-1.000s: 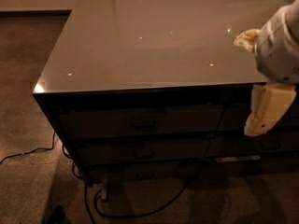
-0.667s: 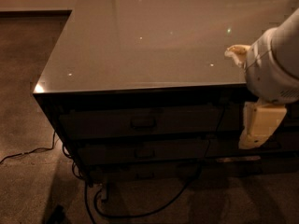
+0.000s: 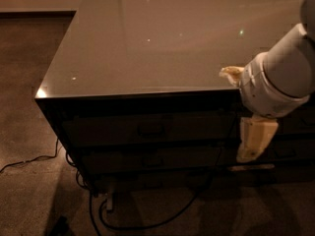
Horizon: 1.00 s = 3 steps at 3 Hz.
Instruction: Open top drawer
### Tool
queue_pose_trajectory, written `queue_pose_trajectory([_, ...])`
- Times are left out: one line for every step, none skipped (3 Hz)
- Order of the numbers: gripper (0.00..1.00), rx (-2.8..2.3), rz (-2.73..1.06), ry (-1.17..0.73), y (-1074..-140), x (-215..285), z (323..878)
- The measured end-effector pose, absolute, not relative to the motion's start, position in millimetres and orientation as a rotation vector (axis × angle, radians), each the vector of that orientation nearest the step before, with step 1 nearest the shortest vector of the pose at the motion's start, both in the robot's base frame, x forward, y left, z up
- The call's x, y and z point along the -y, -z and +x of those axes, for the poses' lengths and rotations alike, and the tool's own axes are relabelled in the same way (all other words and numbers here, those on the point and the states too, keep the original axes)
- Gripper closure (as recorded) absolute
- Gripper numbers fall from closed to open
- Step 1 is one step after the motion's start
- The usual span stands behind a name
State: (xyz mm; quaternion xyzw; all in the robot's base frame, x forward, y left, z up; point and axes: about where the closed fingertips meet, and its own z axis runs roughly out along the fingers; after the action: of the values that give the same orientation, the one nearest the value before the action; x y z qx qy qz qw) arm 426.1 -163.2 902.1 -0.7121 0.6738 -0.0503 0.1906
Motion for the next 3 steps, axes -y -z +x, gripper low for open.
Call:
queue_pose_trajectory([0.0,-1.879,-1.976,-0.056,-888,153,441])
queue_pose_trajectory([0.0,-1.879,-1.976,-0.056,-888,153,441])
queue_pose_trajectory([0.0,-1.86,-1.984,-0.115,-878,142,435])
